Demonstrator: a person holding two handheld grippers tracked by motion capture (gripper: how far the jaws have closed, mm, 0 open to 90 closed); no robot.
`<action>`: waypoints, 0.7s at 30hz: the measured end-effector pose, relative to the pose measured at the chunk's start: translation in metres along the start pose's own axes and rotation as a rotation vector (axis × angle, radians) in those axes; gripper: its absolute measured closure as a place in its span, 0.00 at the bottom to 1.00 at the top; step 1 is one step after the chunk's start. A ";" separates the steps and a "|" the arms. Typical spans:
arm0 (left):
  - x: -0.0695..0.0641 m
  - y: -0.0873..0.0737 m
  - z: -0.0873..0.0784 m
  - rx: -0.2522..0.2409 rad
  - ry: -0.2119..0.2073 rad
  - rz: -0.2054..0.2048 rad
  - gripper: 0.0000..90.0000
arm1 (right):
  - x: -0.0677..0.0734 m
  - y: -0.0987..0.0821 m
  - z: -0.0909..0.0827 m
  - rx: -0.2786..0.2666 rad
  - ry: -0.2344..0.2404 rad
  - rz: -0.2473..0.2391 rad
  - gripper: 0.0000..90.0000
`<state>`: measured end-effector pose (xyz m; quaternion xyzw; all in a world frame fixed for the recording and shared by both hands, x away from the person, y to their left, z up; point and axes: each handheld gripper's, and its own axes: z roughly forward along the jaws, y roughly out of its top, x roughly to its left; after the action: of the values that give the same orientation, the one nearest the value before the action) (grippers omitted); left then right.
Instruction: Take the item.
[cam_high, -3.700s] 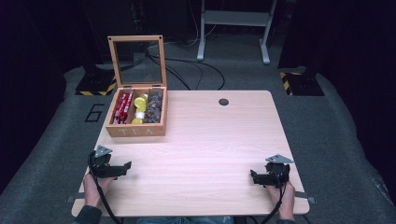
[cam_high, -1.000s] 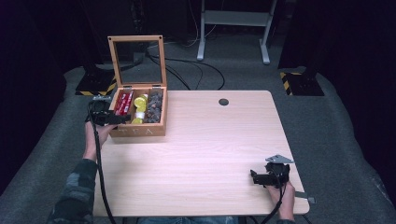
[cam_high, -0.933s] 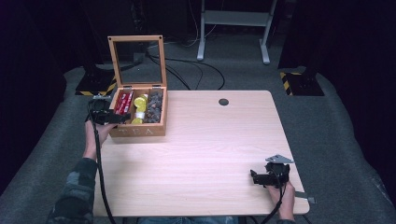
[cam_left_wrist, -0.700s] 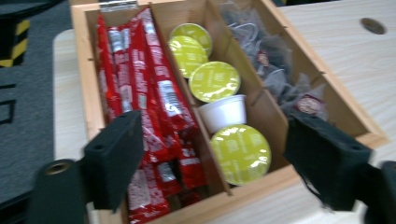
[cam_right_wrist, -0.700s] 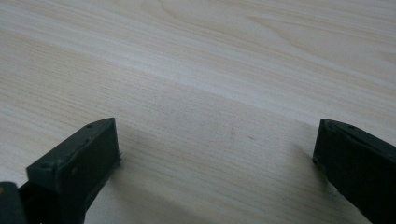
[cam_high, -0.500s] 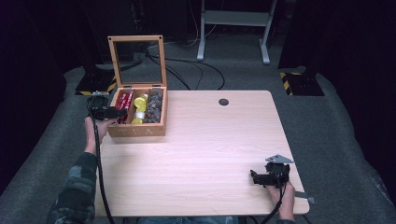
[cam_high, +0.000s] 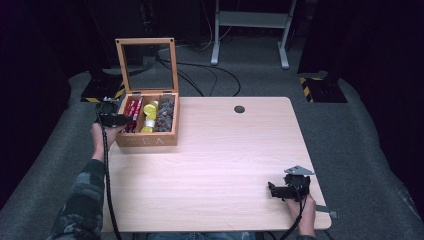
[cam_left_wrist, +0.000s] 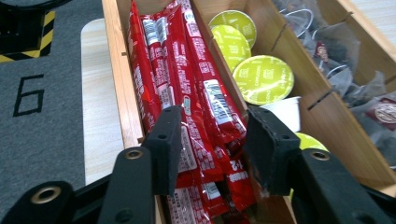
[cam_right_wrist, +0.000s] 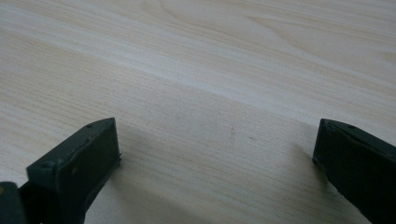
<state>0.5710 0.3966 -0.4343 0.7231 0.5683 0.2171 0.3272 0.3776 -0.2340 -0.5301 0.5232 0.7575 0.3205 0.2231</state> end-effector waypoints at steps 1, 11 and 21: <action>0.000 0.000 0.002 -0.006 0.003 0.001 0.65 | 0.000 0.000 0.000 0.001 0.000 -0.001 0.00; -0.005 0.003 0.011 0.001 0.045 0.039 0.70 | 0.000 0.000 0.000 0.001 0.000 -0.002 0.00; -0.008 0.003 0.017 0.036 0.069 0.068 0.76 | 0.000 0.000 0.000 0.000 0.000 0.001 0.00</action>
<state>0.5830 0.3841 -0.4433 0.7397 0.5584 0.2427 0.2866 0.3775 -0.2340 -0.5301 0.5235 0.7573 0.3205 0.2231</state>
